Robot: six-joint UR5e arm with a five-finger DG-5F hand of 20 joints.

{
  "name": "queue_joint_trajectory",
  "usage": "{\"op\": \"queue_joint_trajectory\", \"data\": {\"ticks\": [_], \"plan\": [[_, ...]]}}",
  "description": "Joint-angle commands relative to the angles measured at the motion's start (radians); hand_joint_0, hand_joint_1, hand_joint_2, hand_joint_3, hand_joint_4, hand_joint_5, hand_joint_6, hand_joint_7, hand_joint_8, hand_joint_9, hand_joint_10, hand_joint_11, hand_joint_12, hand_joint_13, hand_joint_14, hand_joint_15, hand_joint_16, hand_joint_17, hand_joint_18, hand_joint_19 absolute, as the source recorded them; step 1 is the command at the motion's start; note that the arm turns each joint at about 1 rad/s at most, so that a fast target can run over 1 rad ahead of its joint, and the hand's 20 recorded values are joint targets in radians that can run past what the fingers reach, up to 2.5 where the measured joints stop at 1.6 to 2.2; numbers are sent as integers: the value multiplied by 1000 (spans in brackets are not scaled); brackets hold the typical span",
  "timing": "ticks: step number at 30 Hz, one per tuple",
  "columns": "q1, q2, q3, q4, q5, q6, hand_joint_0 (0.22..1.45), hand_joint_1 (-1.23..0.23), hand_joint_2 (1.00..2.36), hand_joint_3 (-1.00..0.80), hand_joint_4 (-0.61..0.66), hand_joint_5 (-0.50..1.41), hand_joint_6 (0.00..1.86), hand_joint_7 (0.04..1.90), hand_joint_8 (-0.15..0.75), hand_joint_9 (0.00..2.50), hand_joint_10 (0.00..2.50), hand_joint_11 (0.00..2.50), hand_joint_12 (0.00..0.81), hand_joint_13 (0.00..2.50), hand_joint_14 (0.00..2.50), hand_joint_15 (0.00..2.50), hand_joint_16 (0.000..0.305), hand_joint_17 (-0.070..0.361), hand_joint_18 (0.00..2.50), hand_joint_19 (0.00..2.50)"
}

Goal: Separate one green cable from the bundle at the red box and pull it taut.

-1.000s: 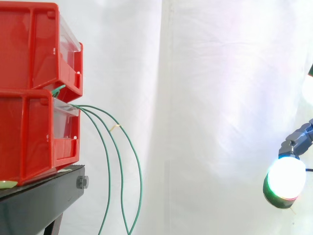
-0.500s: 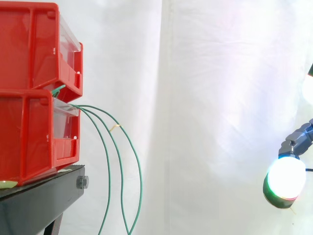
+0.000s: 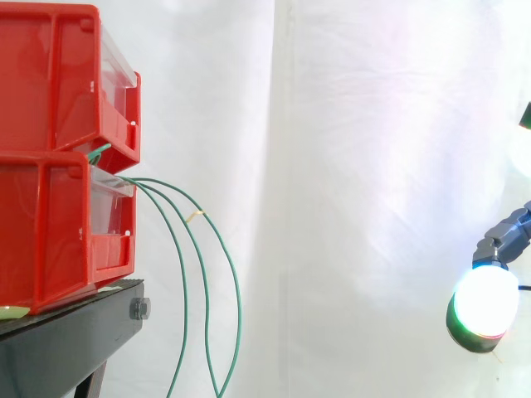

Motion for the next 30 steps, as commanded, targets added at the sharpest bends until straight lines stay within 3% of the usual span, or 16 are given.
{"op": "queue_joint_trajectory", "data": {"ticks": [1,30], "plan": [[0,1,0,1,0,0,535,-344,1000,-500,227,-225,501,617,296,883,13,453,384,828,16,489,46,103,703,712],[1,0,0,1,0,0,545,-405,1000,-500,223,-234,501,607,296,857,13,446,381,807,18,484,44,99,685,717]]}}
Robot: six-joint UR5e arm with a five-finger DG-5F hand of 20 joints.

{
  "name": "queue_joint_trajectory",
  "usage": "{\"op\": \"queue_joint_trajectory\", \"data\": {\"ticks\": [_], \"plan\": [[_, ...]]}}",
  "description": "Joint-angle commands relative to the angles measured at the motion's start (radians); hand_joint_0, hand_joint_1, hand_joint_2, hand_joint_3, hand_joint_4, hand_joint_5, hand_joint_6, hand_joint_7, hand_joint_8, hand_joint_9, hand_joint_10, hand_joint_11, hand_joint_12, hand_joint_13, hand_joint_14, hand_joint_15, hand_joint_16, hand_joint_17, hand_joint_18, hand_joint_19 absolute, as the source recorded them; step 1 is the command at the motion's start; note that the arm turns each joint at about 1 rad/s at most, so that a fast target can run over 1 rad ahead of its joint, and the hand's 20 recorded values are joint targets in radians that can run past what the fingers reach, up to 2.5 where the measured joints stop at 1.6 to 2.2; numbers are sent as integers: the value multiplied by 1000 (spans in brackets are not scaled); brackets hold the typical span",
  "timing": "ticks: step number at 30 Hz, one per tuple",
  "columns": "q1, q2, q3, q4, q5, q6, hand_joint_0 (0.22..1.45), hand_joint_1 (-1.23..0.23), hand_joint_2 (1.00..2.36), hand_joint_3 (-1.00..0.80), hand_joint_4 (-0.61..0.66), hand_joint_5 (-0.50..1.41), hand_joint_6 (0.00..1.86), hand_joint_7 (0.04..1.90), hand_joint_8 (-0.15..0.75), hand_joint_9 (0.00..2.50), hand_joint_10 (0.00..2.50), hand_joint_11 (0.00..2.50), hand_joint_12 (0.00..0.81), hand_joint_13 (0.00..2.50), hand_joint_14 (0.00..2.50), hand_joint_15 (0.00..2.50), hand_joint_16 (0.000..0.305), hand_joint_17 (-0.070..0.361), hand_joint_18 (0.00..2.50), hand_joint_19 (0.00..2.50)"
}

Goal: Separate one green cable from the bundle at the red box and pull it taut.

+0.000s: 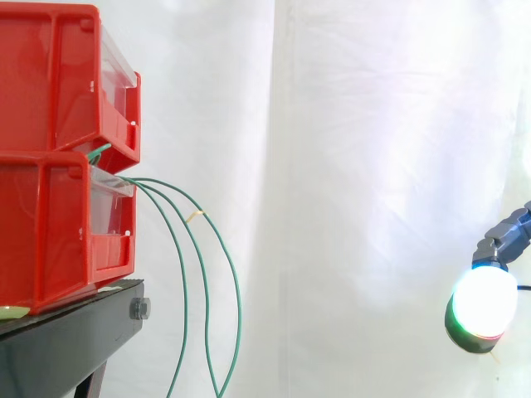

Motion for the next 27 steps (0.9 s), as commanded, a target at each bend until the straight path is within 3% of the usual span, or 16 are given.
{"op": "queue_joint_trajectory", "data": {"ticks": [1,27], "plan": [[0,0,0,1,0,0,545,-405,1000,-500,224,-234,501,605,294,858,13,447,382,807,16,481,44,99,684,713],[0,1,0,-1,0,0,550,-425,1000,-500,225,-237,501,595,299,856,13,455,380,804,18,489,44,98,684,718]]}}
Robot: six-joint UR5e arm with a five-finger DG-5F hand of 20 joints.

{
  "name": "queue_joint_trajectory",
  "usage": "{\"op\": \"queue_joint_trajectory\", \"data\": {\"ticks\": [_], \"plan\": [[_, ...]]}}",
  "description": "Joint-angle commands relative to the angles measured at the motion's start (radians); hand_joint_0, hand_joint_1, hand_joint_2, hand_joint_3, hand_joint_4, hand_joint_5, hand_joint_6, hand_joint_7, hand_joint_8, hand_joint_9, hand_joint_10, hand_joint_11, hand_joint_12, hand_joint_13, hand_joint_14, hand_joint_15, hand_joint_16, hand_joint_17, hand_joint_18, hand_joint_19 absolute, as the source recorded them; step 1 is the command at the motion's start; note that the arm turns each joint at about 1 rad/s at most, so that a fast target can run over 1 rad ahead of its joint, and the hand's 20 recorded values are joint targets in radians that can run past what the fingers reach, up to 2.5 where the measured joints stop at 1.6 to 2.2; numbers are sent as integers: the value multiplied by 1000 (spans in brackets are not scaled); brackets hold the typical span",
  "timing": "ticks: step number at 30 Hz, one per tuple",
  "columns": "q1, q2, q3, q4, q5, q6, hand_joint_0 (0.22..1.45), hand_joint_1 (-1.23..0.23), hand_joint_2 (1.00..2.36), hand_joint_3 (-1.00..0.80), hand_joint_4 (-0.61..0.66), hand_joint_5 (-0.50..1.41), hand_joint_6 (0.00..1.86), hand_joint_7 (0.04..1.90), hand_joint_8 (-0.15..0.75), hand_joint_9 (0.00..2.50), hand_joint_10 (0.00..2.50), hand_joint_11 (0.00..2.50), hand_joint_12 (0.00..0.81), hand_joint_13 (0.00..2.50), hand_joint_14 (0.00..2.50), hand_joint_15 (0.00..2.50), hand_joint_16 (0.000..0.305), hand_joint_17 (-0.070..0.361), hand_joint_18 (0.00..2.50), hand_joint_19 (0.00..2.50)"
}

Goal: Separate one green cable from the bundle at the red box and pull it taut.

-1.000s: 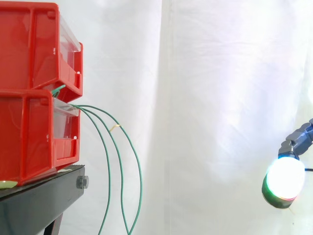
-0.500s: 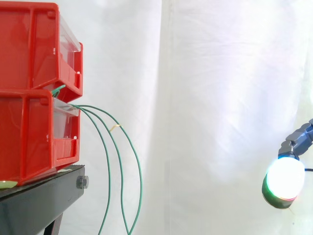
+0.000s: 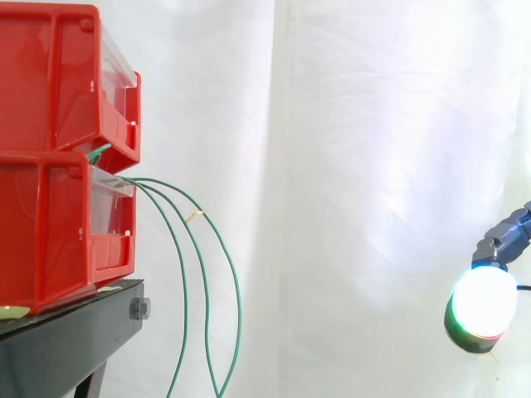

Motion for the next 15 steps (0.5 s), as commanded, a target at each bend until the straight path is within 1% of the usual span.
{"op": "queue_joint_trajectory", "data": {"ticks": [1,15], "plan": [[0,1,0,-1,0,0,550,-425,1000,-500,225,-237,501,598,298,855,15,454,378,803,18,492,44,98,684,716],[0,0,0,-1,0,0,550,-430,1000,-500,241,-236,501,610,297,862,13,459,379,802,17,485,44,98,682,726]]}}
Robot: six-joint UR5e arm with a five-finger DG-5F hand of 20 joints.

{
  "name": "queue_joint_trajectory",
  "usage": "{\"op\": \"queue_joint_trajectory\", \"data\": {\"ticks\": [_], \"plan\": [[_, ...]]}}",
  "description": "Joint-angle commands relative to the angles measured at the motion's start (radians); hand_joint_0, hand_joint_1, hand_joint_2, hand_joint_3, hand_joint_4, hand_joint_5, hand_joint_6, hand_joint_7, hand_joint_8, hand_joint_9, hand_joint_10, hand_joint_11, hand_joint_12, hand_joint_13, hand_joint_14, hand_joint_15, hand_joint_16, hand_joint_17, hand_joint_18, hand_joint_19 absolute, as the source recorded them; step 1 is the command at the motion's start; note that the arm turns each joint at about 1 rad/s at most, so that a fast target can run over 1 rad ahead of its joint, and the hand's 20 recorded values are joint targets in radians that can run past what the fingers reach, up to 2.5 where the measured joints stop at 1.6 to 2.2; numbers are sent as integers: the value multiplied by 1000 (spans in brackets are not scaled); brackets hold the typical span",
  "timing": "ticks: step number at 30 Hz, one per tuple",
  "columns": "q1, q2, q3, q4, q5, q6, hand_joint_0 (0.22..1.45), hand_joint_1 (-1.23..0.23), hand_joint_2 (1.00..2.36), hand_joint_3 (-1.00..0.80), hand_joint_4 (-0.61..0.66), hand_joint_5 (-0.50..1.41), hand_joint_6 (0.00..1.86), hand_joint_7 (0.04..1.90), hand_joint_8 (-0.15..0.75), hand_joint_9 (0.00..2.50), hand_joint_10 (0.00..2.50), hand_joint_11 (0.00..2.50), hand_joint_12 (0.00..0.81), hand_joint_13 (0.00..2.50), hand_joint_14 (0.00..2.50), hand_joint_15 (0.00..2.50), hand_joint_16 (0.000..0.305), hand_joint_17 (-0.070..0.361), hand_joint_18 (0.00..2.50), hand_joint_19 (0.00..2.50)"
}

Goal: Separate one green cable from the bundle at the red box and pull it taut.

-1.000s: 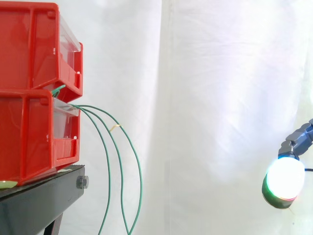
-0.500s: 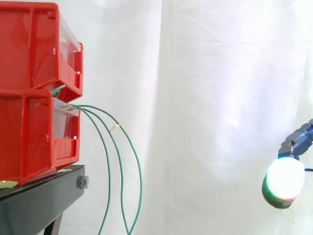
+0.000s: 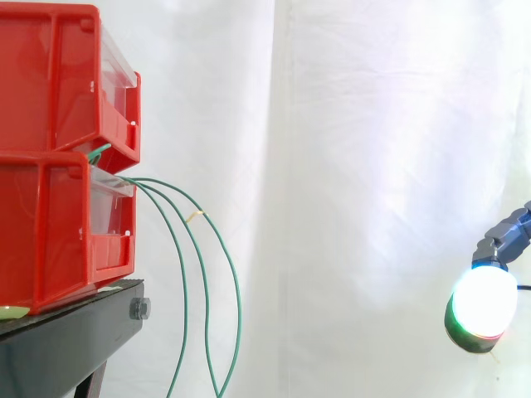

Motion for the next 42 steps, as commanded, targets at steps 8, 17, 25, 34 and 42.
{"op": "queue_joint_trajectory", "data": {"ticks": [8,17,25,34,42], "plan": [[0,0,0,1,0,0,551,-430,1000,-500,277,-231,501,628,295,869,13,466,380,805,16,480,43,97,683,726],[0,0,0,1,0,0,552,-432,1000,-500,303,-227,501,635,297,871,13,462,377,803,17,486,43,97,683,726],[1,1,0,1,0,0,552,-435,1000,-500,252,-240,501,580,297,864,13,458,379,805,16,482,43,97,686,724],[0,0,0,1,0,0,551,-434,1000,-500,201,-254,500,532,294,861,13,455,378,804,16,488,43,98,689,716],[0,0,0,1,0,0,550,-432,1000,-500,200,-255,500,520,296,858,13,451,378,803,16,486,43,97,688,723]]}}
